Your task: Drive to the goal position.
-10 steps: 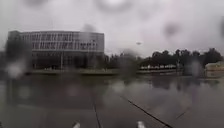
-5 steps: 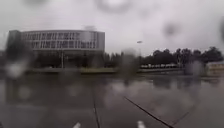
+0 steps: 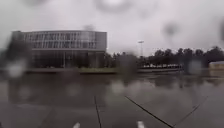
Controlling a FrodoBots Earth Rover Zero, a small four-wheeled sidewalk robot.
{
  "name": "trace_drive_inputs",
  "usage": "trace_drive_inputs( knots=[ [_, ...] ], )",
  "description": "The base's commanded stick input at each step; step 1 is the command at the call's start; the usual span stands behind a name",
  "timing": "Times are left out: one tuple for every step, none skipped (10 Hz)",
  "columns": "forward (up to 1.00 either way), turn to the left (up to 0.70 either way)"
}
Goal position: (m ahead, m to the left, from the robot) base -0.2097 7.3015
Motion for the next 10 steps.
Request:
trace_drive_inputs(
  knots=[
    [0.00, 0.70],
    [0.00, 0.70],
    [0.00, 0.70],
    [0.00, 0.70],
    [0.00, 0.70],
    [0.00, 0.70],
    [0.00, 0.70],
    [0.00, 0.70],
    [0.00, 0.70],
    [0.00, 0.70]
  ],
)
